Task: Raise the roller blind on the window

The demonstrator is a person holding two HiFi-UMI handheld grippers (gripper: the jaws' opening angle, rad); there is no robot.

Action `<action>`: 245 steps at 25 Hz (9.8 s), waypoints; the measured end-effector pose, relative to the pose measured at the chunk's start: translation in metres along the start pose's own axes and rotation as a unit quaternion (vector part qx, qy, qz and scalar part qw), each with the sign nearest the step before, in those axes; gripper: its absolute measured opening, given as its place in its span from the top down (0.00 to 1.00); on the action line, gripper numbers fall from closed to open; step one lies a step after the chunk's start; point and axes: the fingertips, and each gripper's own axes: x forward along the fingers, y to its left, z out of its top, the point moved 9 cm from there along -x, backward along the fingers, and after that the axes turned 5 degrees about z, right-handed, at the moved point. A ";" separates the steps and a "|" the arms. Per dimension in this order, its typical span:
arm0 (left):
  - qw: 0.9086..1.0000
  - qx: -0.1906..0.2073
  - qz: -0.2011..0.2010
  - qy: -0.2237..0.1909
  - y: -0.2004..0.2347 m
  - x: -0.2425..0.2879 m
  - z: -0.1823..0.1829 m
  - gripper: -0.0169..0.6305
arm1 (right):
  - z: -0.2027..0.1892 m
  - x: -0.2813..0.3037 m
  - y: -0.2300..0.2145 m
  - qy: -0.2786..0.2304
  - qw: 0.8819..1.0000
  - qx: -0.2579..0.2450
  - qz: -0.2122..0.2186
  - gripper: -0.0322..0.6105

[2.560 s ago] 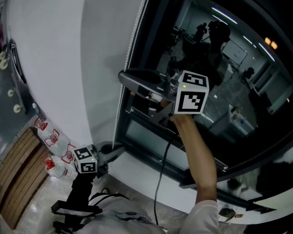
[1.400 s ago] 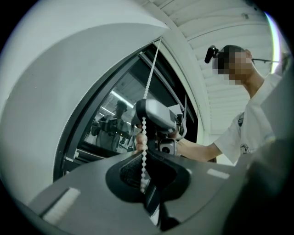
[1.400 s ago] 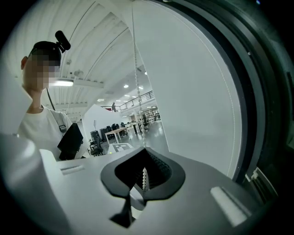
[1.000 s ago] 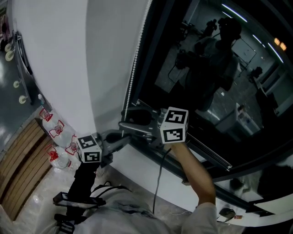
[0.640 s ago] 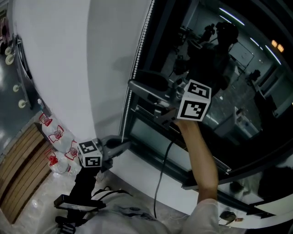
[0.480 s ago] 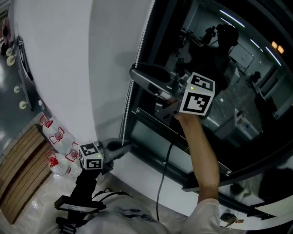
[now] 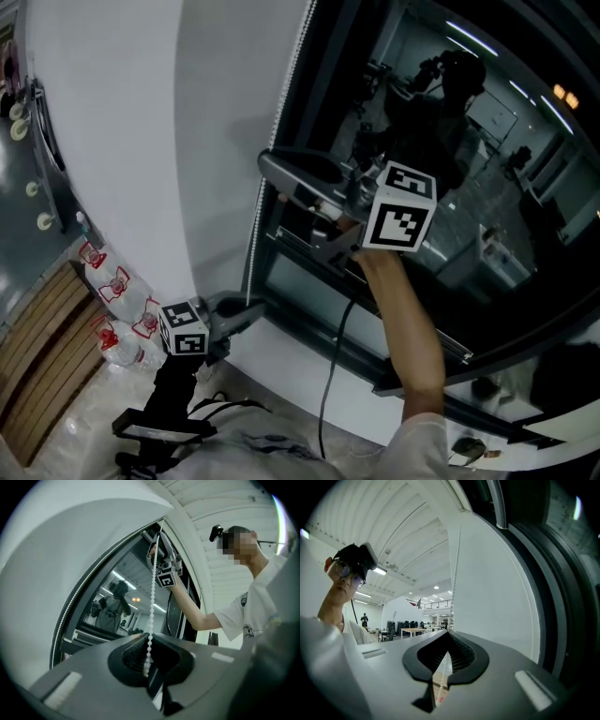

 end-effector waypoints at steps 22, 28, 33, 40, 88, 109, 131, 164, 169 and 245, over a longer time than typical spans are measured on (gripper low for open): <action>1.000 -0.026 -0.014 0.001 0.008 0.005 0.011 0.98 | -0.186 -0.010 0.007 0.120 0.985 0.123 -0.007 0.95; 0.999 -0.013 -0.026 0.015 0.005 0.007 0.008 0.98 | -0.203 -0.014 0.014 0.128 0.983 0.133 -0.007 0.95; 1.000 -0.015 -0.019 0.011 0.005 0.005 0.009 0.98 | -0.207 -0.016 0.013 0.113 0.987 0.117 0.012 0.94; 1.000 -0.014 -0.015 0.008 0.003 0.003 0.010 0.98 | -0.163 -0.018 0.010 0.080 0.994 0.060 0.032 0.68; 1.000 -0.015 -0.024 0.005 -0.007 0.004 -0.002 0.98 | -0.033 -0.003 -0.002 -0.010 1.000 -0.010 0.005 0.93; 1.000 -0.018 -0.013 0.004 -0.003 0.003 0.000 0.98 | -0.180 -0.006 0.011 0.077 0.992 0.098 -0.005 0.93; 1.000 -0.023 -0.009 0.002 -0.004 0.004 0.000 0.98 | -0.140 -0.016 0.004 0.020 0.999 0.045 0.002 0.69; 1.000 -0.012 0.003 0.009 0.010 -0.011 -0.013 0.97 | -0.037 -0.014 0.000 -0.081 0.996 0.010 -0.034 0.93; 0.995 0.039 0.079 0.052 0.015 -0.031 -0.028 0.75 | -0.052 -0.023 0.013 -0.110 0.985 -0.047 -0.127 0.92; 0.990 0.101 0.090 0.037 -0.234 -0.131 -0.086 0.98 | -0.314 -0.064 0.449 -0.061 0.706 0.000 -0.705 0.95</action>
